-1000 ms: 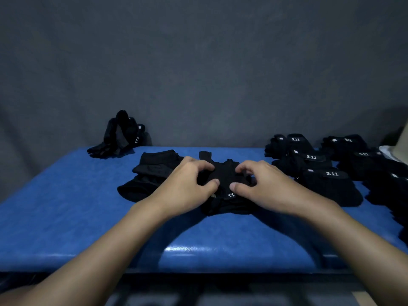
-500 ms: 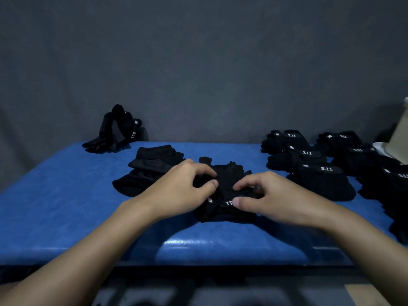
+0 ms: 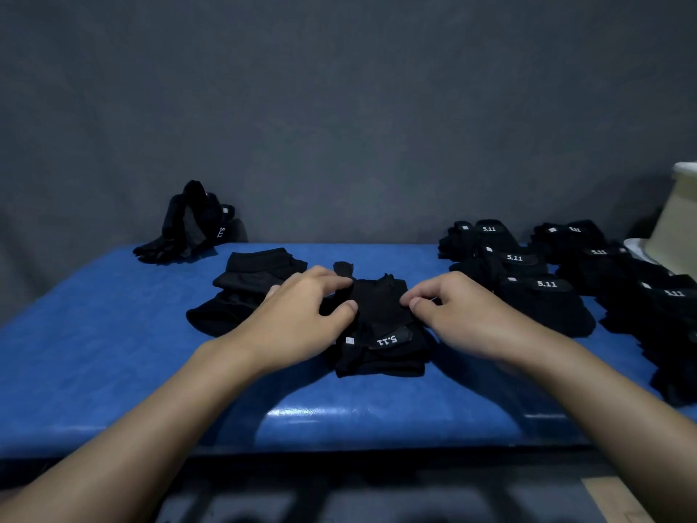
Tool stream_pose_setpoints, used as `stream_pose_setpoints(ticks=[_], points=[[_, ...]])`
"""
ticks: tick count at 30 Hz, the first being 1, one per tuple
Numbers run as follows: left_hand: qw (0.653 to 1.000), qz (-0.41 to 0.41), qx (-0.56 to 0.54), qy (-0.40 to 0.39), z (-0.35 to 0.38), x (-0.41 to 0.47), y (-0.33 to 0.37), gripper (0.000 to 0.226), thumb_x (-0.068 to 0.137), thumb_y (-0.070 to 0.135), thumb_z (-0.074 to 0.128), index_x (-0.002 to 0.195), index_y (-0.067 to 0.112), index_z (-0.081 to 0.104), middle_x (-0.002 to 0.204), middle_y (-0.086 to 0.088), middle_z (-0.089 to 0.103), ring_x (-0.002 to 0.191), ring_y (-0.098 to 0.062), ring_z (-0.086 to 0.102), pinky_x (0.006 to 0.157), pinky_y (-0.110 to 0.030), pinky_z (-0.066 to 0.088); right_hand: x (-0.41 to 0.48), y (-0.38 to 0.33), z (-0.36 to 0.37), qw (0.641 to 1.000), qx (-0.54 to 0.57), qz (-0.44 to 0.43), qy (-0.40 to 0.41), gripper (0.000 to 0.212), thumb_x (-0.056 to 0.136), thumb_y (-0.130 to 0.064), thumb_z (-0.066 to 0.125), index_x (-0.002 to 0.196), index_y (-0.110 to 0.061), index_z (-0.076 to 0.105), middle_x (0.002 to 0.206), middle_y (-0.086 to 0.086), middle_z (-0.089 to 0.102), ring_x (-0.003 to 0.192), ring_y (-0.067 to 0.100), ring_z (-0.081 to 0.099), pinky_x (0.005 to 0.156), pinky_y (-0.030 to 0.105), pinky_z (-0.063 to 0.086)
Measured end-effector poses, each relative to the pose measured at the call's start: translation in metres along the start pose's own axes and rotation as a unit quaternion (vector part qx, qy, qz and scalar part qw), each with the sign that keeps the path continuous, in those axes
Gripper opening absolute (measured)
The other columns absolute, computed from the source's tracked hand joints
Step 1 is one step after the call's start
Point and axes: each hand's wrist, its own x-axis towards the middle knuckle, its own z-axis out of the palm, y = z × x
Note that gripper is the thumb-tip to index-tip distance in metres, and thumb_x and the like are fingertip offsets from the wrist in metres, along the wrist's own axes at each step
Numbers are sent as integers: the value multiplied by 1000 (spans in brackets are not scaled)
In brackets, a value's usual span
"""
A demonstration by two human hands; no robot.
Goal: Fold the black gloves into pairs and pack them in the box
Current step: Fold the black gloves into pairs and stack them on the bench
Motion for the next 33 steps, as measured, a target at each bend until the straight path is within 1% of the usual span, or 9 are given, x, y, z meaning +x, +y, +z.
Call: stream_pose_setpoints(ticks=[5,8,10,13,19,23,27,30,33], points=[[1000,6,-4,3,-2,-2,0,51,96,45,53,143,27,49,135,22,47,127,-2,43,115,-43,30,-3,1,1,1000,29,0,-9,23,98,-21,52,106,-30,71,96,-11,65,84,2,59,77,20,45],[1000,11,-12,9,-3,-2,3,52,95,46,53,143,27,49,133,24,46,125,-1,44,114,-44,31,-4,4,1,999,40,7,-2,23,99,-21,52,110,-26,72,111,-10,67,103,4,61,94,24,46],[999,22,-19,20,-4,-2,4,57,91,51,51,142,26,49,130,25,45,121,-1,46,112,-45,32,-5,4,0,997,73,5,1,22,99,-20,52,107,-24,73,106,-10,69,101,5,62,96,25,47],[999,30,-28,33,-5,-2,9,62,86,52,47,142,26,50,131,26,45,120,-1,47,111,-46,33,-8,3,-1,994,109,-4,10,21,98,-18,54,105,-26,72,91,-14,69,85,2,62,83,22,47],[999,24,-33,29,-2,-1,9,65,82,55,45,141,27,52,129,27,46,116,0,48,110,-46,34,-11,0,5,996,81,-3,-21,17,98,-26,54,99,-33,69,86,-16,65,73,-1,57,64,15,39],[999,20,-33,26,-2,-1,9,66,83,55,45,142,27,50,131,27,44,117,1,48,111,-46,34,-14,-4,3,997,75,8,-15,25,98,-25,54,78,-32,67,90,4,74,75,13,65,74,29,52],[999,18,-41,30,-3,-2,9,67,82,55,47,144,29,46,132,29,41,116,1,48,110,-47,35,-18,-8,-2,993,116,10,0,18,97,-23,55,94,-25,73,78,1,72,66,11,64,75,27,53],[998,19,-49,27,-3,-1,10,68,81,55,48,145,31,44,131,31,40,118,1,47,110,-46,35,-21,-9,-5,986,167,9,3,20,95,-16,57,83,-15,73,82,11,75,76,24,72,89,45,56],[1000,20,-22,7,-2,0,10,65,86,55,52,146,32,43,135,28,40,121,1,45,112,-46,32,-25,-10,-3,988,149,18,-20,19,93,-13,58,82,-7,73,82,15,74,76,28,72,88,47,56]])
